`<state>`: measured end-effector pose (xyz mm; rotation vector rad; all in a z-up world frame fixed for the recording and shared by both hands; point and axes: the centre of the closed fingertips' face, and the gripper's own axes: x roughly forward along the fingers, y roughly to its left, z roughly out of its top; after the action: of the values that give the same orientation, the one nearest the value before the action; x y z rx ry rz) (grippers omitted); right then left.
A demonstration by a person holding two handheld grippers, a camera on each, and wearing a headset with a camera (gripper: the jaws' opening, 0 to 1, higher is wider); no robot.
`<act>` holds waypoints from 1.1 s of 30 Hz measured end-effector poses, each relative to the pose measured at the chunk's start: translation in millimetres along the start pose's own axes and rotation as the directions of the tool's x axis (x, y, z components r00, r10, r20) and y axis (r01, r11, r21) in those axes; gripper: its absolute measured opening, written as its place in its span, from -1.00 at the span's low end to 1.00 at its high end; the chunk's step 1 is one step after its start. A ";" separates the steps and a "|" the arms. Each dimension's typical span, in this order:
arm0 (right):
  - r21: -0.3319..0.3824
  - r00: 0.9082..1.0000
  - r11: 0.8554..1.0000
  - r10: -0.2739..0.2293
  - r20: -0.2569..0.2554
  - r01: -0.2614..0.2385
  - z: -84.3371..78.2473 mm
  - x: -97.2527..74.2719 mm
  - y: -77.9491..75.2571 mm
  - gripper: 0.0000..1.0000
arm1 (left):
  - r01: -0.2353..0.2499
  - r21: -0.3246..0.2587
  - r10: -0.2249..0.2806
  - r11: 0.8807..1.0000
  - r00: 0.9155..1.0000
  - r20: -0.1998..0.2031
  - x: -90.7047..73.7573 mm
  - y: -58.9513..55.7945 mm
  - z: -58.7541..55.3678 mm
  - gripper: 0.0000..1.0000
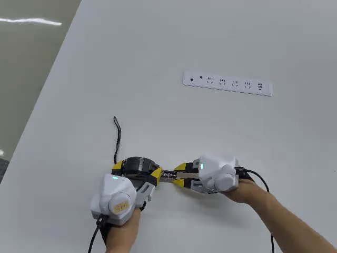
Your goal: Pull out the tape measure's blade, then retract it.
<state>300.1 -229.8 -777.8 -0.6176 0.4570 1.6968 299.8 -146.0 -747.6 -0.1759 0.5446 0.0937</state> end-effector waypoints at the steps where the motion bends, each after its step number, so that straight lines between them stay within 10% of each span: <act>1: 0.000 1.000 1.000 0.001 0.003 -0.001 0.5 2.3 0.1 -0.76 | 0.003 0.000 -0.003 1.000 1.000 0.000 -0.3 0.0 0.0 0.16; 33: 0.017 1.000 1.000 0.017 0.014 -0.017 14.0 30.7 4.7 -0.74 | 0.047 0.053 -0.047 0.997 0.999 -0.009 -1.2 -3.9 -2.3 0.17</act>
<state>288.8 -198.7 -786.2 -0.5905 0.4680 1.7109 298.2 -150.3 -748.3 -0.1371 0.5499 0.0330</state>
